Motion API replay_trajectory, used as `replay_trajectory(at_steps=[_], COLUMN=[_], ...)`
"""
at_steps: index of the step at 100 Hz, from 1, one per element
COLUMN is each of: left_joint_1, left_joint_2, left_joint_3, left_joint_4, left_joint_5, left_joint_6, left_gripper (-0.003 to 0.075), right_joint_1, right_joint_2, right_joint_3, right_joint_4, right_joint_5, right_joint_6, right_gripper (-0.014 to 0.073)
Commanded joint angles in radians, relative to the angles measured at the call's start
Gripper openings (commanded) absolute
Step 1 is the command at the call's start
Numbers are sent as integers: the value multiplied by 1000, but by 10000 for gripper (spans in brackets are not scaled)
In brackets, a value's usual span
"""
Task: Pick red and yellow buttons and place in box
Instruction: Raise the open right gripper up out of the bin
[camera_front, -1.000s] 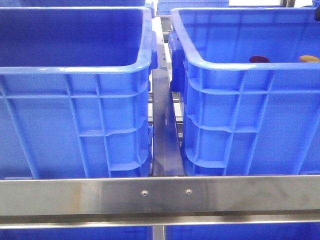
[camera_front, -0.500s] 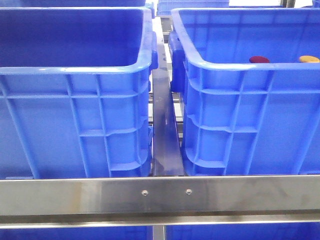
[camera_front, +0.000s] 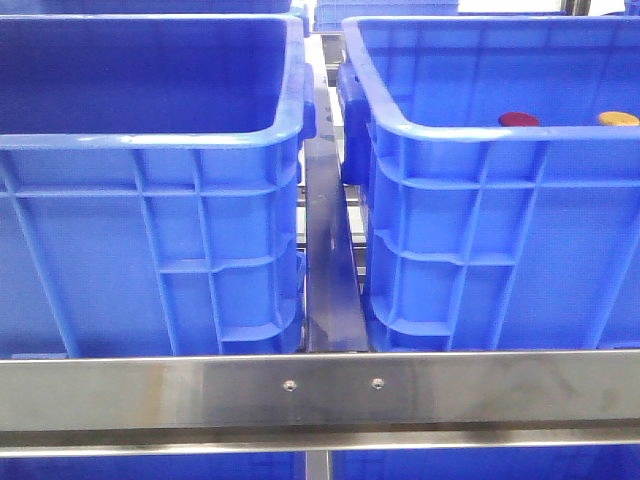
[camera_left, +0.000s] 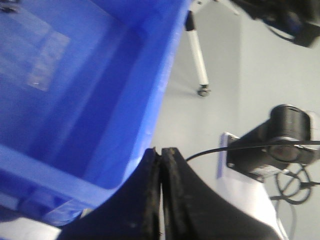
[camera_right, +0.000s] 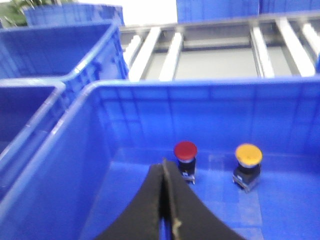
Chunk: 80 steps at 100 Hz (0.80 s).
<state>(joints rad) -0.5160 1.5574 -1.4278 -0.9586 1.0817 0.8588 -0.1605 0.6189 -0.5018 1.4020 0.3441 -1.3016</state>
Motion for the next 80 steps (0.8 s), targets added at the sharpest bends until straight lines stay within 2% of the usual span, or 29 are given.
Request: replay_trajectory(at_steps=[1,60,80], left_joint_1=[-16,-18,-18], left_joint_2=[-88,-519,-679], left_joint_3=[10,548,705], left_joint_4=[-29,47,69], left_joint_5=[-81,-629,-699], left_joint_6=[-11,-11,-11], left_gripper=[-20,-20,-20], right_joint_1=[-3,-3,-3], right_joint_2=[-49,-197,-271], right_joint_3=[-6,36,95], right_joint_4=[20,20,20], right_joint_5=[21,137,137], right_joint_6=[-13,-13,-13], right_gripper=[-69,-69,-69])
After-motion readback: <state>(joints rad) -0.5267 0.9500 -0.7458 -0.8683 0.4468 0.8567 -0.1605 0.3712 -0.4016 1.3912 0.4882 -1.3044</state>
